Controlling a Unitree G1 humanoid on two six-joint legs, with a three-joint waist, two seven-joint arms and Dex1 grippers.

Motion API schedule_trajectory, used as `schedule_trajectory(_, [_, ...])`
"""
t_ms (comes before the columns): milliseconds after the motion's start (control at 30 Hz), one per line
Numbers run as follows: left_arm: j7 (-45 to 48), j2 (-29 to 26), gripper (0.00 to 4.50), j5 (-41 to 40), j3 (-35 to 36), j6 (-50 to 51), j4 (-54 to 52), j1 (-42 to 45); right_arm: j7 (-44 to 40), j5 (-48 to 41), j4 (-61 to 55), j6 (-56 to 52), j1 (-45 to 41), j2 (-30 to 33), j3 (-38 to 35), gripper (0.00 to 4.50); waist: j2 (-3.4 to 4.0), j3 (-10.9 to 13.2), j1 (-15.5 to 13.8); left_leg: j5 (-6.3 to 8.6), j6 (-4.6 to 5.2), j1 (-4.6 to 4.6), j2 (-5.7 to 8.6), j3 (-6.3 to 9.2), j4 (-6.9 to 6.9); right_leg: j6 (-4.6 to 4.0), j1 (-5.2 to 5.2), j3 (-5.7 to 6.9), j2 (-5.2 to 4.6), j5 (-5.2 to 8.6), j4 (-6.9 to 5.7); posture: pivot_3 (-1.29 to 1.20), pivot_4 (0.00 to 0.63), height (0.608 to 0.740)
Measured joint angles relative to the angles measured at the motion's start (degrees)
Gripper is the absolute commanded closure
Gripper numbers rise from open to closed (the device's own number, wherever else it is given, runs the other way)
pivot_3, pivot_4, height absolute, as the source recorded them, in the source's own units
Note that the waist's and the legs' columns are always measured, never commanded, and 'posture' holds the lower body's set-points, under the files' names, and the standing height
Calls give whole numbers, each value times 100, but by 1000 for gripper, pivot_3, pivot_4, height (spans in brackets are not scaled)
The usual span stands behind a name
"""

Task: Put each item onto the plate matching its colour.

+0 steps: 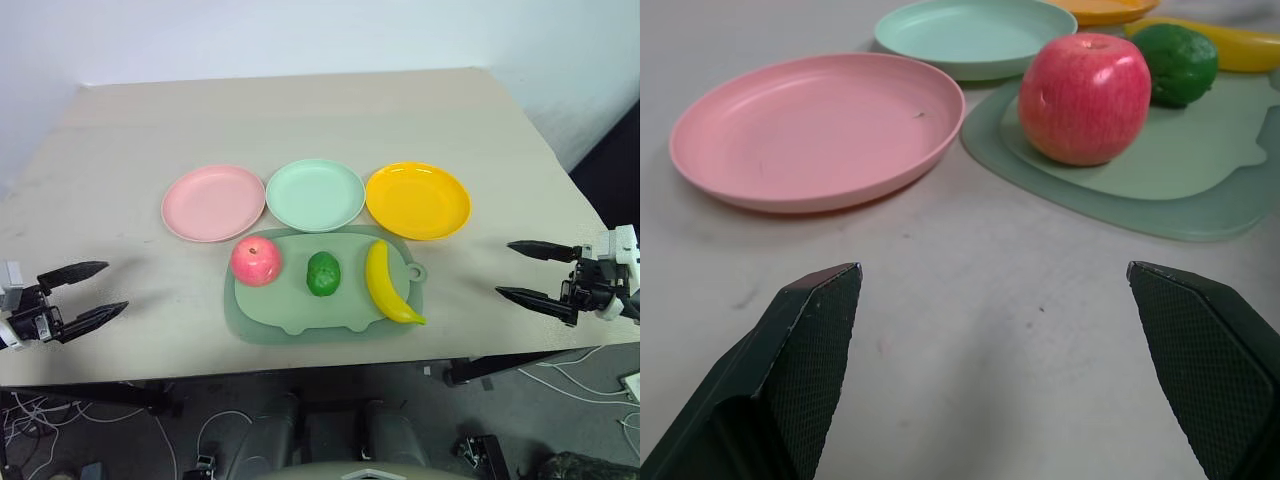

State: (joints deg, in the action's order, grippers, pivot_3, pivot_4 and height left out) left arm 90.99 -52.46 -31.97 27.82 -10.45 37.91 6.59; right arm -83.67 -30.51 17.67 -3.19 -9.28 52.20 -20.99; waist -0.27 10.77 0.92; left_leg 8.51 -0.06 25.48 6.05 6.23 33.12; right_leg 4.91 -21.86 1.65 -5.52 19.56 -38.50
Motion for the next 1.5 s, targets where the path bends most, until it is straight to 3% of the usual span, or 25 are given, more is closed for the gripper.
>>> schedule_trajectory(433, [-224, 192, 12, -60, 8, 111, -117, 177, 4, -176, -188, -128, 179, -1, -9, 0, -1, 0, -14, 0, 0, -3, 0, 0, 5, 1, 7, 1, 0, -1, 0, 0, 150, 737])
schedule_trajectory(1500, [-444, 781, 12, -373, -39, 1017, -1792, 96, -63, -636, -507, -452, -31, -165, -23, 0, 0, -1, -17, -5, 7, -9, 0, -1, 11, 15, 22, 1, 0, -9, 3, 0, 150, 737])
